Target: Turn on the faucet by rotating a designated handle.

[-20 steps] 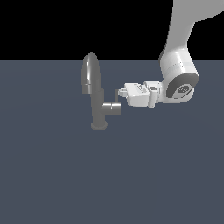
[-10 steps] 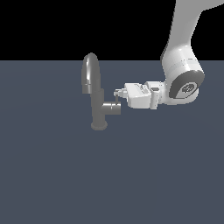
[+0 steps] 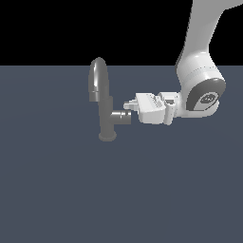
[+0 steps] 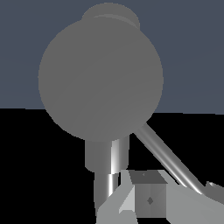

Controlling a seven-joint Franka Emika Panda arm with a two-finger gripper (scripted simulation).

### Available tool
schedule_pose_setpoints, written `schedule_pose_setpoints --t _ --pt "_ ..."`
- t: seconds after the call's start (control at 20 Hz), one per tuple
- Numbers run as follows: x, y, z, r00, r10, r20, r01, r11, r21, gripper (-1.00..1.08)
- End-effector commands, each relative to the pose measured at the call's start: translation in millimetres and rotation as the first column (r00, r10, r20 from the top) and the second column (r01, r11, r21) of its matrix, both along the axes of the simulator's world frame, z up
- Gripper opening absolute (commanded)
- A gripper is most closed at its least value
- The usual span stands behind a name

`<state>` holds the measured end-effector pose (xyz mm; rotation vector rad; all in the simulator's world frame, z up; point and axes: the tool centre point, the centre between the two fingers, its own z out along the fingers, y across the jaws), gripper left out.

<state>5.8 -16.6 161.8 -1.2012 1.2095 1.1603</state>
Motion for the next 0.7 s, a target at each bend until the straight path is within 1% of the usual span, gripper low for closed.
schedule_pose_setpoints --t 0.0,0.2,0.25,0.3,0.65 --pt "-17 -1 -12 1.0 0.005 -0.02 -0.005 1.0 0.006 -1.0" --pt "-33 -1 -21 1.0 0.006 -0.022 -0.006 1.0 0.006 -1.0" --pt "-33 -1 -21 1.0 0.006 -0.022 -0.006 1.0 0.006 -1.0" --pt "-21 1 -9 1.0 0.005 0.003 -0.005 1.0 0.003 -1.0" --pt "-36 0 -55 1.0 0.006 -0.013 -0.006 1.0 0.005 -1.0"
